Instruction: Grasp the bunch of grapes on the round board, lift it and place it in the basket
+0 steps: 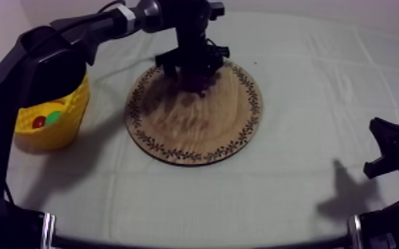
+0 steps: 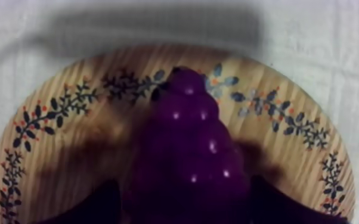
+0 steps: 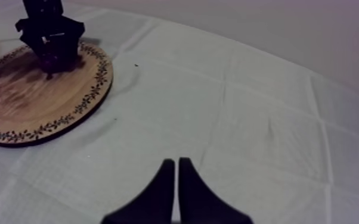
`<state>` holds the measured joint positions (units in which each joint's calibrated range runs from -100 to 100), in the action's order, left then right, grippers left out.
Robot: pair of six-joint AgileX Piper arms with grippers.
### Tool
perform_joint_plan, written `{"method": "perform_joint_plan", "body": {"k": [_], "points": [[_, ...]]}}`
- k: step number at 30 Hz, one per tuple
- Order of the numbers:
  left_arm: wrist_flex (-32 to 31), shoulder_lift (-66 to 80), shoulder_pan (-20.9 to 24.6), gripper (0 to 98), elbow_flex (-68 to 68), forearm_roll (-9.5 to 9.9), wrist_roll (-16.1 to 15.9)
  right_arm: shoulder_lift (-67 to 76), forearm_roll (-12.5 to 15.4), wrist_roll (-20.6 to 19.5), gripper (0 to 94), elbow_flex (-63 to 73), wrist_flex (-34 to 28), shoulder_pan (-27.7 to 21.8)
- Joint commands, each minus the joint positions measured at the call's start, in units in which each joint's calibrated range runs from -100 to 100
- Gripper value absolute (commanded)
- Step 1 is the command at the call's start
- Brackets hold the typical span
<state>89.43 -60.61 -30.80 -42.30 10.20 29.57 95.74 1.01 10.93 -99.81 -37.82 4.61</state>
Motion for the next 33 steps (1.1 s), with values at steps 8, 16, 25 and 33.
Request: {"method": "perform_joint_plan", "body": {"k": [8, 16, 25, 33], "points": [[-1.59, -0.36, -0.11, 42.3, -0.25, 0.48, -1.23, 0.01, -0.01, -0.01, 0.4, 0.03, 0.0, -0.02], [-2.31, 9.03, 1.17, 38.5, 4.22, 0.37, -2.71, 0.01, -0.01, 0.03, 0.4, 0.03, 0.0, -0.02], [-3.11, 32.57, 4.76, 39.1, 21.84, 0.37, -7.13, 0.01, -0.01, -0.01, 0.4, 0.03, 0.0, -0.02], [-3.34, 54.28, 9.02, 40.7, 46.33, 1.86, -11.74, 0.01, -0.01, -0.01, 0.4, 0.03, 0.0, -0.02]]}}
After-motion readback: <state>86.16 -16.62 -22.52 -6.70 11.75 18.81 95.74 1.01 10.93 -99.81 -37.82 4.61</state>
